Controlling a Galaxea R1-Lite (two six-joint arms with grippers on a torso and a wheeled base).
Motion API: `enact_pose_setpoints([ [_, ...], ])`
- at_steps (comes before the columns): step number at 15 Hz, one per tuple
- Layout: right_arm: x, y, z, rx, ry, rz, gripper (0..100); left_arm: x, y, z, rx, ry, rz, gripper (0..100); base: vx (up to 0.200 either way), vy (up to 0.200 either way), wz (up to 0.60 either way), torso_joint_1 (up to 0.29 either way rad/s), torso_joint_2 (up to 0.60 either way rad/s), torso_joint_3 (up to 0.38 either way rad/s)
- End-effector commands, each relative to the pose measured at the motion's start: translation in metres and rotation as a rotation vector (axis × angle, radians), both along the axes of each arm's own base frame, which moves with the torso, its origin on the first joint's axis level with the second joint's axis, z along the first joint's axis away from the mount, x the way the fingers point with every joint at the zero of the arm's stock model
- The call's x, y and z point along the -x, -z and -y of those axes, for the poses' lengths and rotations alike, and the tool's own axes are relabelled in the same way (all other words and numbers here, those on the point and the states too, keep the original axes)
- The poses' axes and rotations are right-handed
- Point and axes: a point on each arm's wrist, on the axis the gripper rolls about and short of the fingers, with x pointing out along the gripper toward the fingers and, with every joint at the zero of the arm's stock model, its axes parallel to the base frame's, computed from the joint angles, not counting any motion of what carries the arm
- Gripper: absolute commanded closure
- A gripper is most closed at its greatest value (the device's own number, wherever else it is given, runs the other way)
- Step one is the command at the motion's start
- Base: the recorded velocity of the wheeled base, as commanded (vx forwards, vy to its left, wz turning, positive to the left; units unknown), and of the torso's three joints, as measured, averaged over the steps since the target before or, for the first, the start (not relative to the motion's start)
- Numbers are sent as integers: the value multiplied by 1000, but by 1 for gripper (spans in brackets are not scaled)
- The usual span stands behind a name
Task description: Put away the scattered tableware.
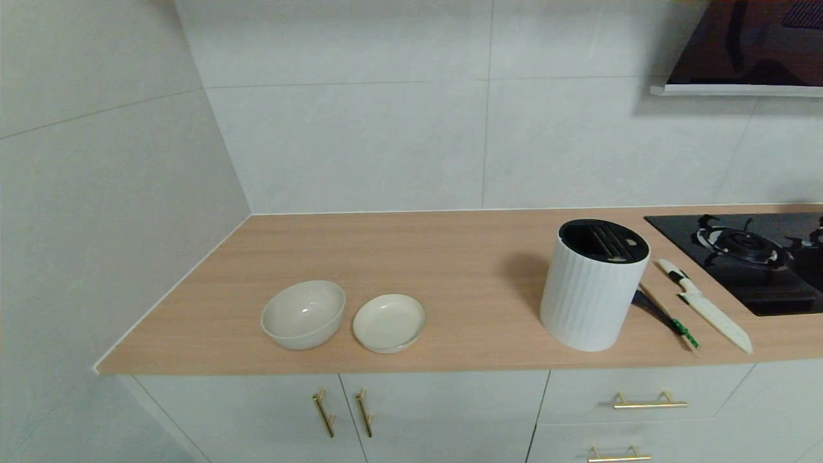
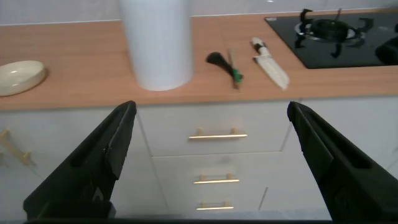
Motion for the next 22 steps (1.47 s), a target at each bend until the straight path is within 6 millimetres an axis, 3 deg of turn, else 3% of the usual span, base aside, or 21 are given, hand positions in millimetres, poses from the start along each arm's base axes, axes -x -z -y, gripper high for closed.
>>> enact_pose_setpoints([
  [1, 0, 0, 0, 0, 0, 1, 0, 0, 0, 0, 0, 0, 0, 0, 0, 200, 0, 2, -2, 2],
  [15, 0, 0, 0, 0, 0, 1, 0, 0, 0, 0, 0, 0, 0, 0, 0, 200, 0, 3, 2, 2],
  [22, 0, 0, 0, 2, 0, 1, 0, 0, 0, 0, -1, 0, 0, 0, 0, 0, 0, 0, 0, 0],
])
